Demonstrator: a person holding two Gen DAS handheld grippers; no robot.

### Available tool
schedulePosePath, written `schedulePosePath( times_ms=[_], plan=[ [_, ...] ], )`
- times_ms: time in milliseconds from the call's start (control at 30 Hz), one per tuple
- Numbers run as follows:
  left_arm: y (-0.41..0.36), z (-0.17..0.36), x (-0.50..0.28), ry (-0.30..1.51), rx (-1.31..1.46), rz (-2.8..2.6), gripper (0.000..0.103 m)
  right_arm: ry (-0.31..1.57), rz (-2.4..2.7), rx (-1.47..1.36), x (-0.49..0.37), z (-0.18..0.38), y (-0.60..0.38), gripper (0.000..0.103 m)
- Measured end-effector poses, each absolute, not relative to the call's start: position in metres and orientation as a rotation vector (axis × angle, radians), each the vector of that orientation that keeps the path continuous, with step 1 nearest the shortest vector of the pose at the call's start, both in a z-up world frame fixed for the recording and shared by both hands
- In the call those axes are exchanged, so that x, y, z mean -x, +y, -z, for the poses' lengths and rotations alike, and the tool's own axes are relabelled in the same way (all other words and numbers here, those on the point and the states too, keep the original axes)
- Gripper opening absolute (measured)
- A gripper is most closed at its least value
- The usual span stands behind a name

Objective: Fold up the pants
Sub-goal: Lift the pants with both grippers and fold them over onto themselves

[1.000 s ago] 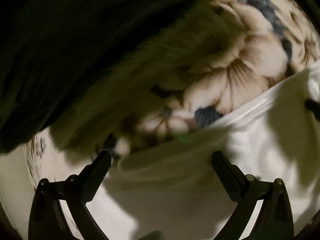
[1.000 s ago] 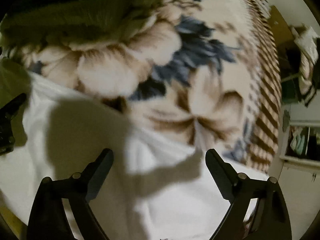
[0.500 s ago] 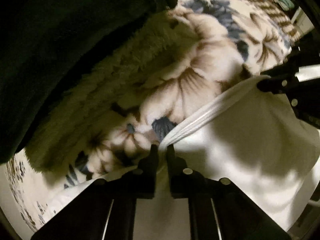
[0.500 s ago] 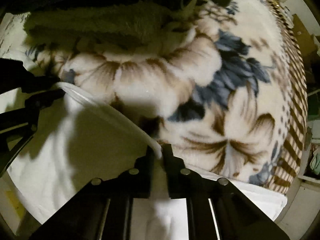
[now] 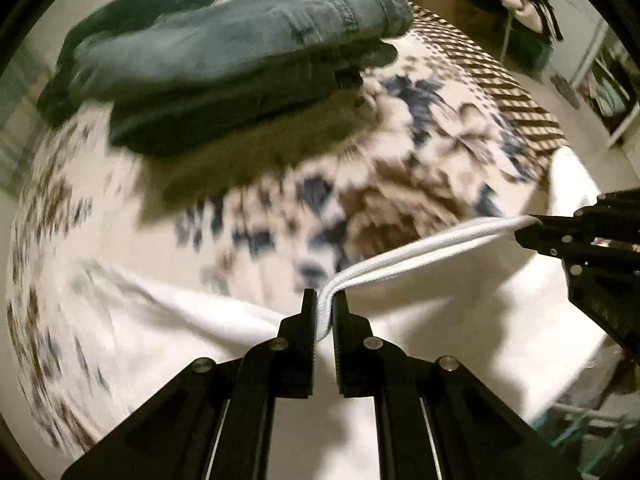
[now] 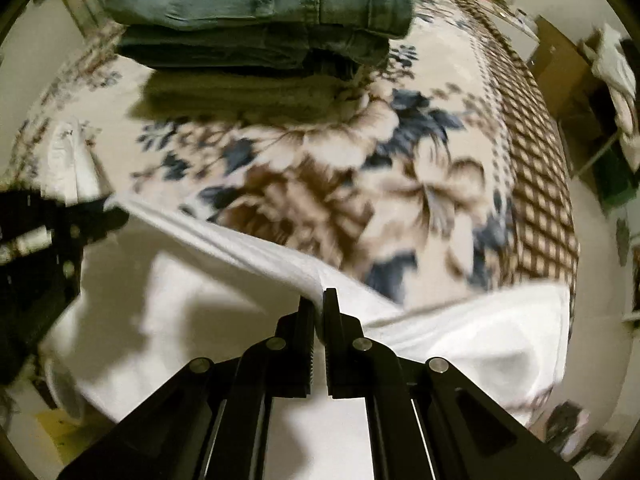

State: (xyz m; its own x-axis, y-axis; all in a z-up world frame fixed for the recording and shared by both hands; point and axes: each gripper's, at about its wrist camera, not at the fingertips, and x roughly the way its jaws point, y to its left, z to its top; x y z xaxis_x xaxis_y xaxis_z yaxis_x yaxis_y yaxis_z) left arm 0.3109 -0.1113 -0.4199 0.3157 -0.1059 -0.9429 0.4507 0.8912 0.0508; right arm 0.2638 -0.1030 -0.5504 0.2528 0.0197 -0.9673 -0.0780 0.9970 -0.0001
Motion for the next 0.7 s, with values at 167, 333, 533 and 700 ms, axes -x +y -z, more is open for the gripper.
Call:
schedulePosePath(
  times_ms=[167, 333, 533, 700],
  plan=[
    [-0.099, 0.433, -0.237, 1.269, -0.241, 0.318, 0.005, 1.347, -0.083, 0.004, -0.192, 0.553, -0.086, 0.005],
    [-0.088, 0.459, -0.186, 1.373, -0.196, 0.263, 0.005, 1.436, -0.118, 0.028, -0.137, 0.588, -0.076, 0.005],
    [-0.086, 0.513, -0.157, 1.474, -0.209, 0.212, 0.014, 1.587, -0.131, 0.035, -0.103, 0.650, -0.079, 0.015],
    [-0.079, 0.511, -0.151, 1.500, -0.118, 0.152, 0.039, 1.654, -0.113, -0.271, -0.086, 0.654, -0.115, 0.079]
  ],
)
